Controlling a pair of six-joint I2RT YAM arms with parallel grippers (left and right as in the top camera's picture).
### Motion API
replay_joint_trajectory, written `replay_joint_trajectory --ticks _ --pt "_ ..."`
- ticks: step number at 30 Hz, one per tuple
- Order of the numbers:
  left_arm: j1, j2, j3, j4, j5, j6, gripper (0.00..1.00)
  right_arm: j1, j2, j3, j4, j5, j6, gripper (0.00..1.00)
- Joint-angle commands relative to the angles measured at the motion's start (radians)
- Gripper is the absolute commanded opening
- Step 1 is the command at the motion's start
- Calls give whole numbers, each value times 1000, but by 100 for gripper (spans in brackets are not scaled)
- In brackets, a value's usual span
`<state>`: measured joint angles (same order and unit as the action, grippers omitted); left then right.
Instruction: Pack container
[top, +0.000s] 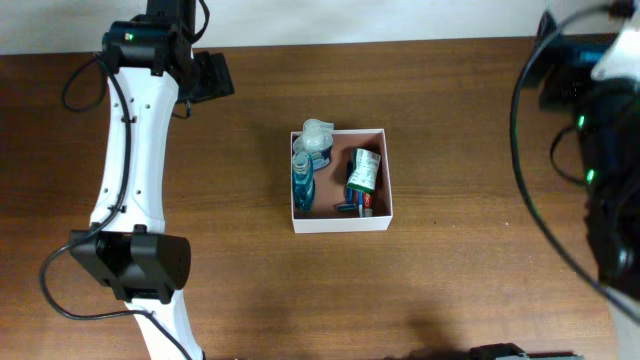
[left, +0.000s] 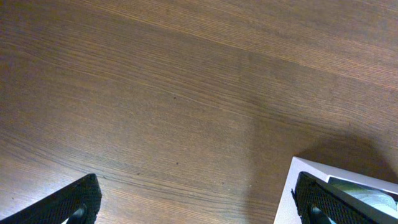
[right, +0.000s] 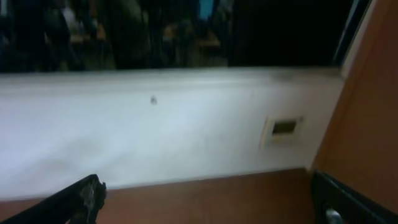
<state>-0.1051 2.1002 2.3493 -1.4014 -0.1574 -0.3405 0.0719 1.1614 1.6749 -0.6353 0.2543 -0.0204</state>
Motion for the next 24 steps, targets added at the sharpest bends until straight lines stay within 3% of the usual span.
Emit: replay_joint_trajectory --ticks 1,15,24 --pt "3 -18 11 2 3 -13 99 6 -111 -161 44 -8 -2 98" --pt "3 -18 11 2 3 -13 99 6 -633 -1097 668 -63 -2 98" --pt "3 -18 11 2 3 -13 99 6 -873 -1462 884 -106 13 98"
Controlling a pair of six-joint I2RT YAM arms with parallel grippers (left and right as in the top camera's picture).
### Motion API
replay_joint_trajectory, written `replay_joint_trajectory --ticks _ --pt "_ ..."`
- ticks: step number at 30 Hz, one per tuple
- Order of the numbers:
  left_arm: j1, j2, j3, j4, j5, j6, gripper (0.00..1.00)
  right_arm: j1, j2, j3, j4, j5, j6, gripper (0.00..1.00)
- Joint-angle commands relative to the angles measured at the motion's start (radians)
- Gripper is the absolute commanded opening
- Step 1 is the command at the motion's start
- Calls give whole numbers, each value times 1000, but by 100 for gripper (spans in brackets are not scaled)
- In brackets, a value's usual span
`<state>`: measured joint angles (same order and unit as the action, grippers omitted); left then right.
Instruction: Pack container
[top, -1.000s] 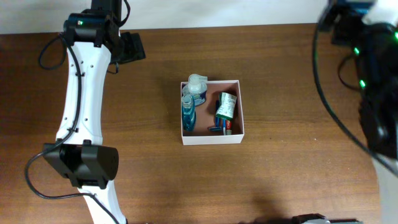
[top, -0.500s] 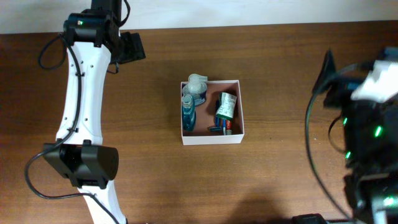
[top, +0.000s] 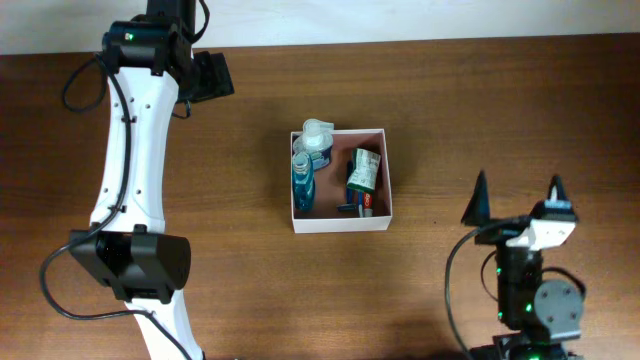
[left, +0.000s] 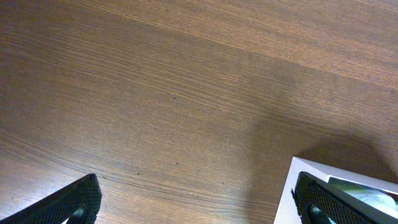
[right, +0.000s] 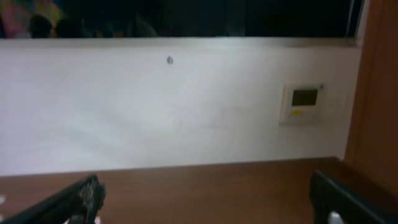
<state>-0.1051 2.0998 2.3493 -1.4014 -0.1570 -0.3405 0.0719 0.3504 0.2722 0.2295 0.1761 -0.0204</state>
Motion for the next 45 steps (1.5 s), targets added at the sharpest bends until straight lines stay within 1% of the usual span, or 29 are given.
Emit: replay_joint_trajectory --ticks 1,8,14,22,26,29,33,45 --pt "3 -17 11 2 3 -13 99 6 -81 -76 18 -34 13 98" --pt "3 -17 11 2 3 -13 99 6 -194 -152 -7 -84 13 98" --pt "3 -17 11 2 3 -13 99 5 -251 -159 -70 -98 13 99" --pt "3 -17 11 2 3 -13 99 6 -305 -172 -68 -102 13 98" --pt "3 -17 11 2 3 -13 99 6 -348 -213 -31 -102 13 98" --pt "3 -17 11 2 3 -13 99 6 -347 -241 20 -112 13 98" --pt "3 -17 11 2 3 -13 99 6 -347 -264 34 -153 14 98" --pt "3 -17 11 2 3 -13 99 6 -347 -267 -159 -166 13 98"
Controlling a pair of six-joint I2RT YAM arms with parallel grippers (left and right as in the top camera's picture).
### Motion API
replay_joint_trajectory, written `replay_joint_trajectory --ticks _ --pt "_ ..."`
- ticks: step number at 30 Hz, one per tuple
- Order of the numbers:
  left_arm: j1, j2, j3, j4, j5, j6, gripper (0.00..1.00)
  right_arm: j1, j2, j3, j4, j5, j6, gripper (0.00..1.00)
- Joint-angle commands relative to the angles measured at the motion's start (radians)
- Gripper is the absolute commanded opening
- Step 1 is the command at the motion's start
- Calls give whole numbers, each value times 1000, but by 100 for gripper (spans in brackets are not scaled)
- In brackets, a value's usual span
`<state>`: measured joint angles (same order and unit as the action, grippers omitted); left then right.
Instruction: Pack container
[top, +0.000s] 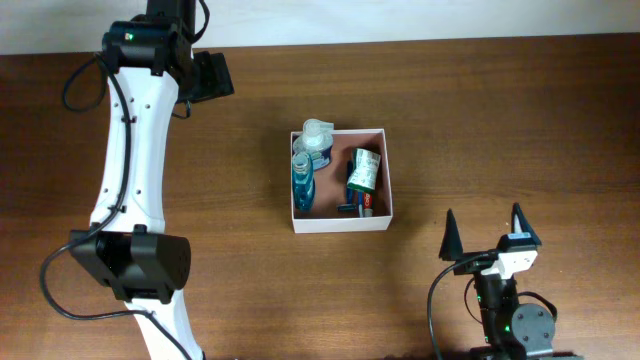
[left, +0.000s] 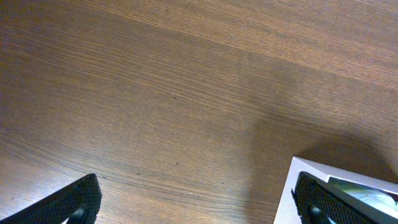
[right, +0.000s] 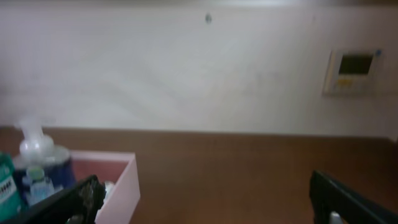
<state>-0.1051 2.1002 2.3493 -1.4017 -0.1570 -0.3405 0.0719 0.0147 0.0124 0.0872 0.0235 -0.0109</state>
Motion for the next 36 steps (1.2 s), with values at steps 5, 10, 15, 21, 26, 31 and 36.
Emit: replay_joint_trajectory --ticks 5,10,15,21,26,31,36 --pt "3 -18 11 2 3 -13 99 6 -11 -7 -95 -13 3 98" --pt "3 -18 11 2 3 -13 99 5 -11 -7 -170 -12 3 98" --pt "3 -18 11 2 3 -13 99 5 -11 -7 -169 -9 -12 98" --pt "3 -18 11 2 3 -13 99 6 -11 -7 -168 -12 -11 98" --pt "3 -18 11 2 3 -13 99 6 -11 -7 -168 -12 -12 98" --pt "3 -18 11 2 3 -13 100 6 -11 -7 -168 -12 -12 98" --pt "3 -18 11 2 3 -13 99 6 -11 -7 -168 -13 -11 98"
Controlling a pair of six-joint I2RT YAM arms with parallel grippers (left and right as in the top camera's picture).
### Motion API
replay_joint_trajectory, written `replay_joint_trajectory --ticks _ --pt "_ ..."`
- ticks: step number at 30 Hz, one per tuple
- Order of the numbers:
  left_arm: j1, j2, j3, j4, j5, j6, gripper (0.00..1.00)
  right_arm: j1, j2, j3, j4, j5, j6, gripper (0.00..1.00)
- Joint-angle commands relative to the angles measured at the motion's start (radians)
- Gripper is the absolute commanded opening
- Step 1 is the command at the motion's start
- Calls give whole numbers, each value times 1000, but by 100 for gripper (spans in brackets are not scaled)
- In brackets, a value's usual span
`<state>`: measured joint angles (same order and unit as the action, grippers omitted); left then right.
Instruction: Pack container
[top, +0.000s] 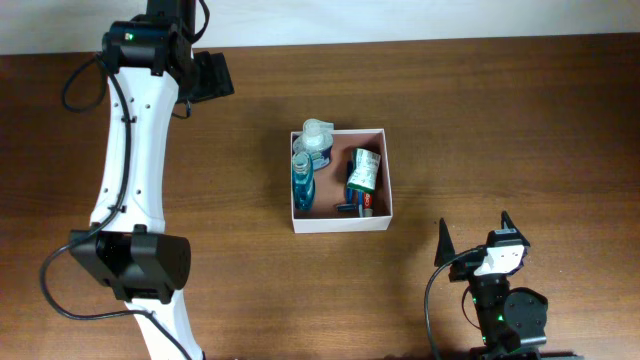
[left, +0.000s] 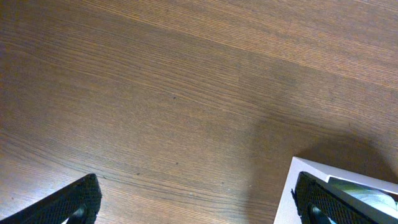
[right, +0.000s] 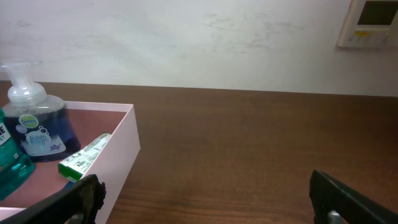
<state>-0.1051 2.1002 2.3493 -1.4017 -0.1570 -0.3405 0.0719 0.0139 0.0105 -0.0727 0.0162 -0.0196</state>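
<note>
A white box with a pink inside (top: 340, 222) stands mid-table. It holds a clear pump bottle of blue liquid (top: 316, 140), a teal bottle (top: 302, 185) and a green tube (top: 363, 170). My right gripper (top: 474, 235) is open near the table's front right, empty, and faces the box. In the right wrist view the box wall (right: 118, 155), pump bottle (right: 34, 121) and green tube (right: 84, 158) lie left of the gripper (right: 205, 211). My left gripper (top: 210, 75) hangs at the far left, open (left: 199, 211) and empty over bare wood, with the box corner (left: 292, 186) by its right finger.
The brown wooden table (top: 500, 120) ends at a white wall behind it. A small wall panel (right: 373, 22) shows at the top right of the right wrist view. The white left arm (top: 125, 170) runs along the table's left side.
My right gripper has shifted a little toward the table's front edge and tilted down. Its view now shows more table and more of the box. The left arm has not moved.
At first my right arm was a blur at the far right edge, its camera on the wall. Then the gripper stood open at the front right. Later it sat lower with the box entering its view, and now lower still. The left arm and box stayed put.
</note>
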Motion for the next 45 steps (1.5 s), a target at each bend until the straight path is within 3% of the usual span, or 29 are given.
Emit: replay_joint_trajectory --ticks 1,36,45 --pt "3 -18 11 2 3 -13 99 6 -11 -5 -8 -5 -3 98" --pt "1 -18 11 -13 -1 11 99 6 -11 -5 -8 -5 -3 98" --pt "-6 -124 11 -12 -77 33 99 6 -11 -5 -8 -5 -3 98"
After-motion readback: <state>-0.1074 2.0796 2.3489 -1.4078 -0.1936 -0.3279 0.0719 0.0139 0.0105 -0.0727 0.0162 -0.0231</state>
